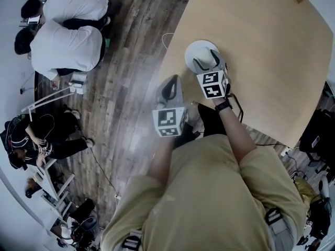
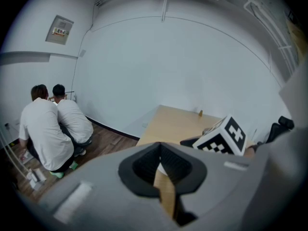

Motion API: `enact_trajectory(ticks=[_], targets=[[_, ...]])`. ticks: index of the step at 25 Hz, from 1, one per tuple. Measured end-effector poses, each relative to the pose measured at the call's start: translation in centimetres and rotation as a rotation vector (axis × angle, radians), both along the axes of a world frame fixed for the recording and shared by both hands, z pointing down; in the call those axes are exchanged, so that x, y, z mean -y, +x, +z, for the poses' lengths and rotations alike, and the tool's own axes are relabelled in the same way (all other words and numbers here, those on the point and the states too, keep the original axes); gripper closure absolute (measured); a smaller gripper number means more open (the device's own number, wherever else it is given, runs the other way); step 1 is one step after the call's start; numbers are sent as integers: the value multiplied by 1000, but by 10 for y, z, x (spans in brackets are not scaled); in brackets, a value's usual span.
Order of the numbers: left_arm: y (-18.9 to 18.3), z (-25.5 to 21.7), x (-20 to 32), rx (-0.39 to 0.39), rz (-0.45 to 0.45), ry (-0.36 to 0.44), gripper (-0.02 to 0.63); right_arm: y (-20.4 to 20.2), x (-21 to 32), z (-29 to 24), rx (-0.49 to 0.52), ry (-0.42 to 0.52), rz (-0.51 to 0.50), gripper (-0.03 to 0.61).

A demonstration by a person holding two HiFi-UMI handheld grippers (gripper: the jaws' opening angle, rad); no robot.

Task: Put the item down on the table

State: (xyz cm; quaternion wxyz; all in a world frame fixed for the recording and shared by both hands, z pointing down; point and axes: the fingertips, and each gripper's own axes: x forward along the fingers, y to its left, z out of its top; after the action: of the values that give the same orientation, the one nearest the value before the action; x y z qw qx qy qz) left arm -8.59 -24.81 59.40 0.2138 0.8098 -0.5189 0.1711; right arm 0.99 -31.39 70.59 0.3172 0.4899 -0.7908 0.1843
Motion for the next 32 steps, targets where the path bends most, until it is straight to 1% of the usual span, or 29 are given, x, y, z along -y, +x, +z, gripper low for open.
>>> enact_trajectory(ticks=[3, 7, 13, 15, 17, 18, 20, 25, 32], targets=[[-1, -11, -7, 7, 8, 25, 611, 3, -11, -14, 7, 20, 22, 255], [-2, -27, -23, 1, 18, 52, 611, 6, -35, -36, 6, 54, 43, 284], [2, -51, -46, -16, 62, 113, 611, 12, -70, -67, 19, 95, 81, 305], [6, -57, -53, -18, 72, 126, 612, 17, -81, -75, 19, 107, 98, 318], [10, -63, -61, -21, 81, 139, 611, 22, -93, -88, 19, 125, 111, 356], [12, -67, -66, -23, 86, 145, 611, 23, -98, -96, 24, 138, 116, 362], [14, -73, -76, -26, 93, 156, 611, 24, -110, -112, 30, 164, 122, 376], [18, -82, -99, -27, 115, 180, 612, 28, -139, -146, 10, 231, 118, 390], [24, -91, -129, -26, 153, 196, 611, 51, -175, -188, 45, 295, 180, 442]])
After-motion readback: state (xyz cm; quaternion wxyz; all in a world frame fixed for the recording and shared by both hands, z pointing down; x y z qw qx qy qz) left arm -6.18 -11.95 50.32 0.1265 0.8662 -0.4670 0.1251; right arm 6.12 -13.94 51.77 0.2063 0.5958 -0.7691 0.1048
